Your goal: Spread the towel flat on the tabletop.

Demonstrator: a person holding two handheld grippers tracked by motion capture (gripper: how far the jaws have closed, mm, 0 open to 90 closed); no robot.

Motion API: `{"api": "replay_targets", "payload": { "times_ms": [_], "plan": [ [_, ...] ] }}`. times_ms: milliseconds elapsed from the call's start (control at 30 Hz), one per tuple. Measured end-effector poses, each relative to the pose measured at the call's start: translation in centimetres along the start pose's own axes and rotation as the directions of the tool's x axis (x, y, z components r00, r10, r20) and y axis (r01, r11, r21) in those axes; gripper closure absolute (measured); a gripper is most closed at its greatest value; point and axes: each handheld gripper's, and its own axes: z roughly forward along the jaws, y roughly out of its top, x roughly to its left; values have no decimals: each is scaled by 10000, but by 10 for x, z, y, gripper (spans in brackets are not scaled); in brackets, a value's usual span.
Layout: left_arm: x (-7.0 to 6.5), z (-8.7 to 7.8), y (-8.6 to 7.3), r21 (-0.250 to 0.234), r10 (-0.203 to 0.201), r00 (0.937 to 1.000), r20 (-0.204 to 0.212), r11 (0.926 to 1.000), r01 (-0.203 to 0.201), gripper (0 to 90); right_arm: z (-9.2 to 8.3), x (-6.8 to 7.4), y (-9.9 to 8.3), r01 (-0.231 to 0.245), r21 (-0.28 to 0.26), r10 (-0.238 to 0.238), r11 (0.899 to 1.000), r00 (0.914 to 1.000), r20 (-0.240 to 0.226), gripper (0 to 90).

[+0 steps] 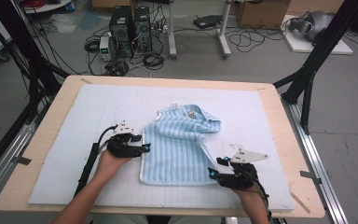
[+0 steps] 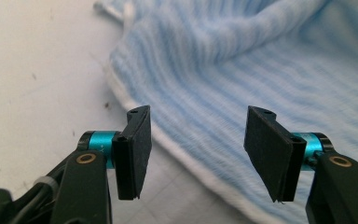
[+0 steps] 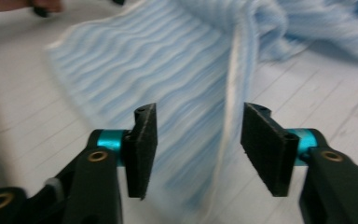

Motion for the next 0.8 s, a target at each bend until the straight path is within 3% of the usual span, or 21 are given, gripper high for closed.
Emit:
{"api": "replay_targets", "payload": {
  "times_ms": [67,133,167,200,233,267,300,367,467,567,800],
  "plan": [
    [-2,6,-2,224,142,9998,-139,9997,-139,425,13,3,8,179,86,-184,9998,9982,575,464],
    [-6,6,-2,276,528,9973,-507,9983,-515,465,27,6,16,490,186,-510,9986,9906,1266,507],
    [-8,6,-2,274,788,9948,-647,9966,-771,514,33,7,19,567,203,-592,9982,9853,1603,547],
    [-8,6,-2,228,843,9956,-411,9963,-835,574,38,6,22,554,229,-587,9982,9817,1810,613],
    [-8,5,-2,308,866,9960,-214,9958,-859,698,43,5,24,453,337,-511,9984,9786,1992,710],
    [-10,4,-3,344,1072,9938,-308,9938,-1061,802,46,3,25,298,555,-411,9980,9755,2162,779],
    [-12,3,-3,398,1194,9926,-206,9922,-1185,833,48,1,25,163,625,-303,9979,9726,2303,839],
    [-13,1,-3,519,1140,9935,72,9921,-1142,856,47,-1,22,-124,697,-42,9975,9724,2333,854],
    [-12,-6,-10,379,662,9958,626,9969,-687,859,38,1,14,-251,976,6,9949,9700,2429,857],
    [-15,-13,-19,267,328,9936,1085,9990,-359,859,24,2,4,-524,964,285,9940,9718,2339,856],
    [-34,-28,-29,499,598,9842,1666,9964,-690,860,3,20,-11,-728,1356,448,9881,9790,1986,854]
  ]
}}
